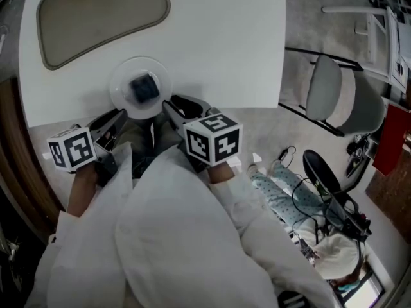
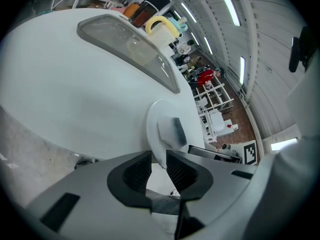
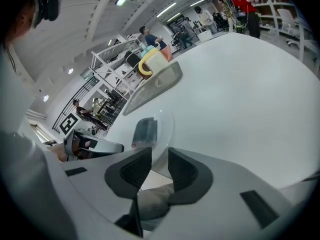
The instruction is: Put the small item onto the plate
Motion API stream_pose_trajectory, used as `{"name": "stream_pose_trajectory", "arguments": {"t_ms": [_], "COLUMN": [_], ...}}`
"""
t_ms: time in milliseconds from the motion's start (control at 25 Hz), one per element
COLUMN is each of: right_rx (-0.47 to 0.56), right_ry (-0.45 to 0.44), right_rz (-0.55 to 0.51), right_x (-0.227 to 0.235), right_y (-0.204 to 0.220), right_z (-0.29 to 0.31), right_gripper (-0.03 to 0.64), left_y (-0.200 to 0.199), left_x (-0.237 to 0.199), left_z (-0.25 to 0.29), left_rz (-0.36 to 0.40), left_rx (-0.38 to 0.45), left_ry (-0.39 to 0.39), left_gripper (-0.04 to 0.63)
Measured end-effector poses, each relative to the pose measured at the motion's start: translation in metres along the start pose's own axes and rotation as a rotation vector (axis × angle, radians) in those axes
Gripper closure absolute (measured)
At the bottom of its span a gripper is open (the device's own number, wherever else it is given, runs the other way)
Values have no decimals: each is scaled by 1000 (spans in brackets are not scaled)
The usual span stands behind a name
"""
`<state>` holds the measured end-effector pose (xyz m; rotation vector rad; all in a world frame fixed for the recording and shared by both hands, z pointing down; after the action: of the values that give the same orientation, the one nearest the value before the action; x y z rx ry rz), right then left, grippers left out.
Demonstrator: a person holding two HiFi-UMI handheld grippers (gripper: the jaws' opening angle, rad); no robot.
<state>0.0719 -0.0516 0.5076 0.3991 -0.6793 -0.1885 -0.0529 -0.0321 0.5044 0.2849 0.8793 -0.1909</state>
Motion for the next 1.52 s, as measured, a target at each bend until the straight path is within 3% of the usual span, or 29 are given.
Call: {"name": "stream_pose_trajectory", "arguments": {"t_ms": [320, 520, 960, 1520], "right_rx": [-6, 5, 25, 24], "right_ry": [-15, -23, -18, 3], "right_rz": [49, 108, 128, 132], "right_x": [5, 5, 1, 10], "right_y": [0, -4, -7, -3], "right_z": [4, 5, 4, 5], "right_gripper": [526, 526, 545, 555], "left_y": [-2, -7, -13, -14], "left_x": [0, -1, -3, -4], "left_z": [6, 4, -1, 7], "left_rz": [-58, -65, -38, 113], "left_rx": [24, 48, 80, 30], "left_ry": [19, 11, -26, -53], "left_gripper": [505, 506, 538, 537]}}
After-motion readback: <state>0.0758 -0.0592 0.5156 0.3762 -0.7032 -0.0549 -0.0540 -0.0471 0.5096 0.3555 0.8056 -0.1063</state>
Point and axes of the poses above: the fingertips, and each gripper's own axes: z forward along the fingers, x to its right, y out of its underside, the point moved 1 cm from there along -z, backward along the fingers, and after that the axes turned 3 degrees about y, right-handed, at the moved point
